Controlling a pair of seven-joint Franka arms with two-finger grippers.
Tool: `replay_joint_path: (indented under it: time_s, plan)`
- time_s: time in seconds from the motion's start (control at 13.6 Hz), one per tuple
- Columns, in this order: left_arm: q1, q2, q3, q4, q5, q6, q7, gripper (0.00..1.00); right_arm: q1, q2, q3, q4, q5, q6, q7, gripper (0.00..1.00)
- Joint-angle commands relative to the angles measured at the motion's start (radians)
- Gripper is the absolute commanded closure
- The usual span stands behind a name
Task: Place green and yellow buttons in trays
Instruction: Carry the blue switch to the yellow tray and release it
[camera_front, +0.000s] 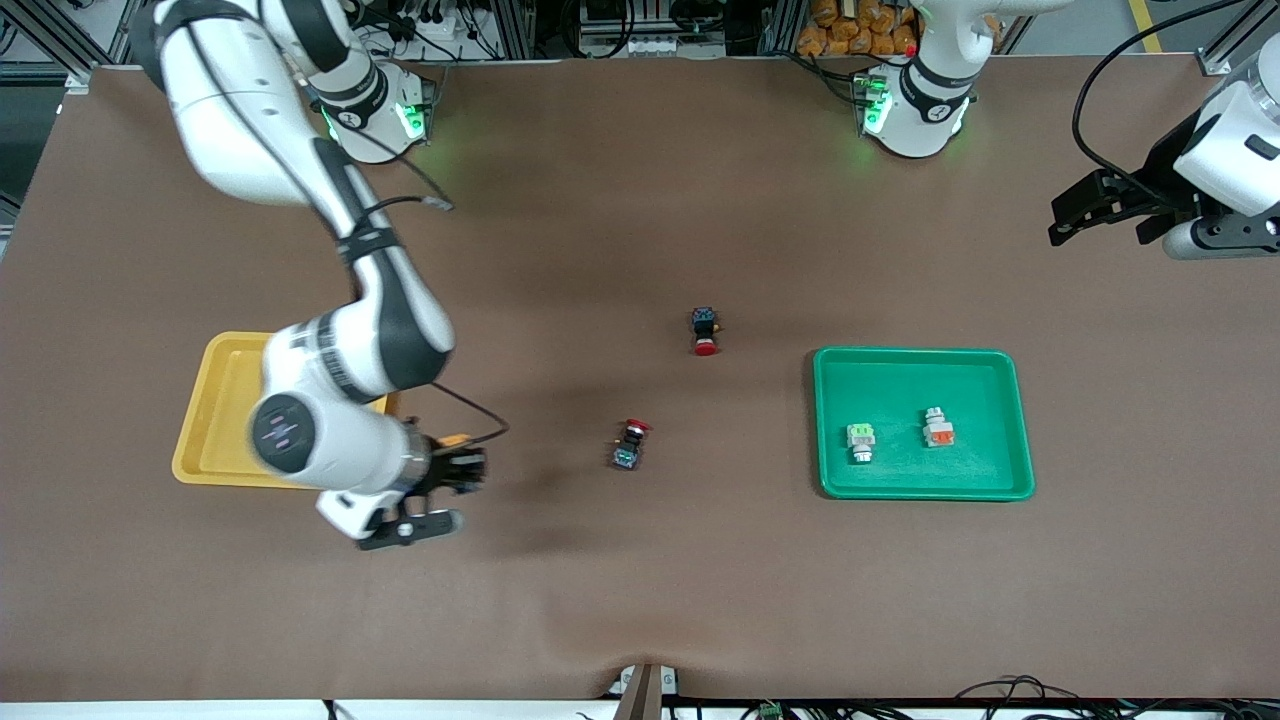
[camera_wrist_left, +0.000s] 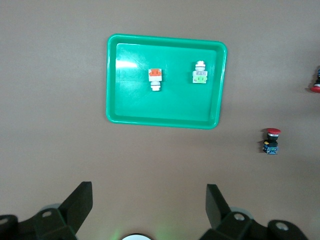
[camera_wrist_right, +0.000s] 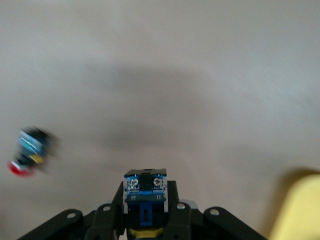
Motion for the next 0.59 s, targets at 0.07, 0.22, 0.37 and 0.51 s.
replay_joint_path:
  time_s: [0.07,0.22,0.37,0.51]
  plan:
    - [0.006,-0.003,0.002,0.008,-0.005,0.002,0.033,0.0,-0.154,-0.03,0.026,-0.045,0.011,-0.235,-0.126,1.0]
    - [0.008,0.002,0.002,0.025,-0.005,0.0,0.035,0.0,-0.253,-0.03,0.023,-0.047,0.008,-0.331,-0.22,1.0]
    - [0.006,0.008,0.004,0.025,-0.005,0.0,0.035,0.0,-0.353,-0.024,0.017,-0.053,-0.003,-0.366,-0.377,1.0]
    - [0.006,0.009,0.004,0.025,-0.005,0.0,0.035,0.0,-0.411,-0.023,0.017,-0.081,-0.079,-0.366,-0.444,1.0]
